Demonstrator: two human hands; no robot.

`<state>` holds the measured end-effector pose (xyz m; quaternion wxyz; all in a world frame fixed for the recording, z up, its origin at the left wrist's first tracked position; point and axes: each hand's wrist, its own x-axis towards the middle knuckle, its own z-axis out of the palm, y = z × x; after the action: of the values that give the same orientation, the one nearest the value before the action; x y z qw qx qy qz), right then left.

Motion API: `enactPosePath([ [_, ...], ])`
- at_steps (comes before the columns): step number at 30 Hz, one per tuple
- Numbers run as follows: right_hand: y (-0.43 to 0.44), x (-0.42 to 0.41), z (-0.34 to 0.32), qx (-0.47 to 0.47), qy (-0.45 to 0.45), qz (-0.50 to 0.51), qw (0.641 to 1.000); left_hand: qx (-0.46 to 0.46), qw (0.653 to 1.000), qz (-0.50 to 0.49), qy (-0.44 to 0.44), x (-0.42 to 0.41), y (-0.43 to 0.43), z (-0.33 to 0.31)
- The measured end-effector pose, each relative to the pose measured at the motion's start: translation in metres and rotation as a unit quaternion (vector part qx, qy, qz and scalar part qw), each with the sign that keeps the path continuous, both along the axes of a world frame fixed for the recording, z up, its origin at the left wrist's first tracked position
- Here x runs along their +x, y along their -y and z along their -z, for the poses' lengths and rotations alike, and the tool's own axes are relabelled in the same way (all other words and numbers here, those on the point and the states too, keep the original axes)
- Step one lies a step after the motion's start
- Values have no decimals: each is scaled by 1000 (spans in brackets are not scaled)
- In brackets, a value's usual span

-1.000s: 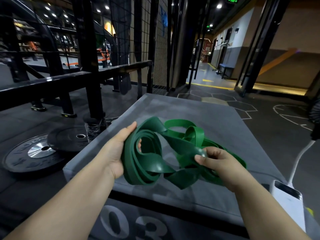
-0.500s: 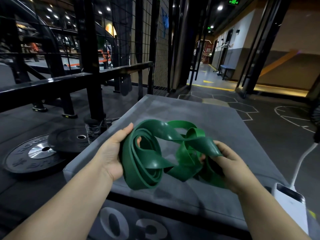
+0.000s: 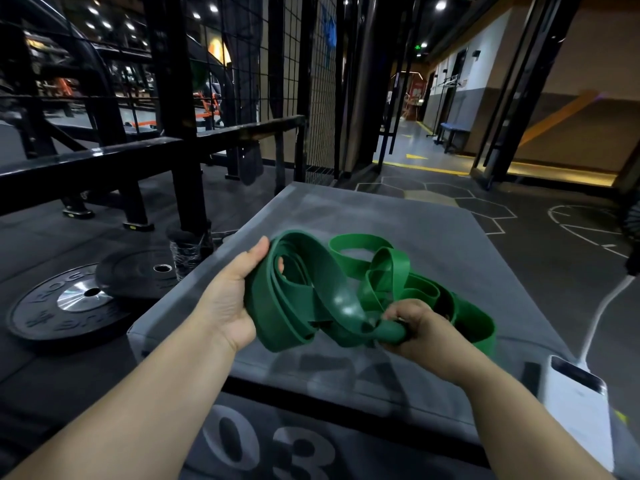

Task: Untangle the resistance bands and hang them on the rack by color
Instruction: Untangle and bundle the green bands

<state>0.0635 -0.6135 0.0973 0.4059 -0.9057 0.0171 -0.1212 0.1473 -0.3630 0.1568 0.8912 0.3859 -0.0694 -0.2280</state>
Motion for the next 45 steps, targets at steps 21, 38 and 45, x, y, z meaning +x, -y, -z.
enactPosePath([
  [21,-11,-2,-24,525,25,127,841,-14,998,-60,22,9,-12,-6],
  [38,20,-7,-10,438,23,-57,897,25,998,-53,-11,20,-19,2],
  [45,5,-11,-16,481,-96,-45,870,18,999,-39,9,13,-15,-2],
])
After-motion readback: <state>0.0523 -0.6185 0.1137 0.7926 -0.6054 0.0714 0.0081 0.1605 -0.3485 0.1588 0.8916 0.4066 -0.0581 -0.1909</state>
